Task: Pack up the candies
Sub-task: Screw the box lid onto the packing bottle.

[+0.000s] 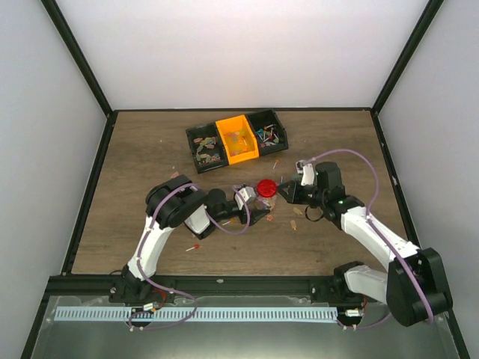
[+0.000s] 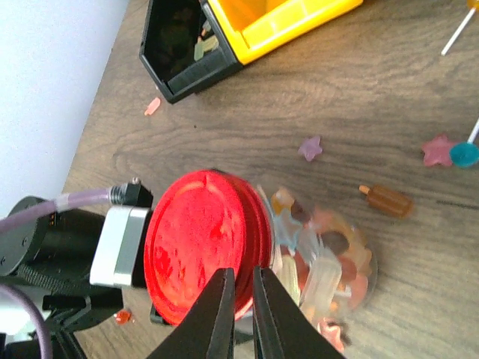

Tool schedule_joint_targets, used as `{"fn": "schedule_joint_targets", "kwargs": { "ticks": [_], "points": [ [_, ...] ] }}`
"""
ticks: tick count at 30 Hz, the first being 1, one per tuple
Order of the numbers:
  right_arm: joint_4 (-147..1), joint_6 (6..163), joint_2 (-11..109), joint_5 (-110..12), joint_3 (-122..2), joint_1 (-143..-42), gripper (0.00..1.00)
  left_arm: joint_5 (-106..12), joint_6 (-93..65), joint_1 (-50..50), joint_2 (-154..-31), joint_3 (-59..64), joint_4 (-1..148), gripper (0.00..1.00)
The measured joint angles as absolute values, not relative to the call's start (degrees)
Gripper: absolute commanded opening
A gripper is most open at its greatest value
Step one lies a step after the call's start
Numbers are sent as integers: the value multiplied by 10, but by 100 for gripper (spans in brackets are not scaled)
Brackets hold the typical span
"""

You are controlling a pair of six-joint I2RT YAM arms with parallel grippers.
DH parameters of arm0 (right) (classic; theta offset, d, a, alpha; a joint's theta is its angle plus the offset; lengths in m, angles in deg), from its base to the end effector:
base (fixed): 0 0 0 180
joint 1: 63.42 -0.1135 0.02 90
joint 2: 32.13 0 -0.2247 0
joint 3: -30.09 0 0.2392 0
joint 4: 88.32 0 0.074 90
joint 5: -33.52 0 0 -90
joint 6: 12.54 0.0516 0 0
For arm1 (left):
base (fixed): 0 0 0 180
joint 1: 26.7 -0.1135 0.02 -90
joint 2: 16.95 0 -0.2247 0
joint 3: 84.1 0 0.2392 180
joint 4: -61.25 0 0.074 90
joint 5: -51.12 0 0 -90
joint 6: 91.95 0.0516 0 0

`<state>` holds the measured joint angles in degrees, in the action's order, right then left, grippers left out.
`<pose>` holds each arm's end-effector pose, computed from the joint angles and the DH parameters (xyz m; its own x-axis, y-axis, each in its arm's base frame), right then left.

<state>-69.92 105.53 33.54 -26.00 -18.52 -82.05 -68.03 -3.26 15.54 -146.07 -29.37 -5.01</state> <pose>0.2310 0.1055 0.1793 -0.7988 0.1586 -0.5802 -0.3297 0.6913 0.6429 0.2378 -0.2499 0.0406 -0.1263 0.0877 -0.9881 0.9414 0.3245 -0.0915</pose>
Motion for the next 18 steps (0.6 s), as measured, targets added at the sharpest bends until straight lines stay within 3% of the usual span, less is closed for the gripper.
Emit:
{"fn": "schedule_joint_targets", "kwargs": {
  "ticks": [8, 18],
  "points": [
    [-627, 1054, 313, -296, -210, -824, 14, -677, -37, 153, -1462, -291, -50, 81],
    [-639, 1034, 406, -314, -293, -822, 17, -677, -39, 153, -1462, -291, -51, 82]
  ]
}}
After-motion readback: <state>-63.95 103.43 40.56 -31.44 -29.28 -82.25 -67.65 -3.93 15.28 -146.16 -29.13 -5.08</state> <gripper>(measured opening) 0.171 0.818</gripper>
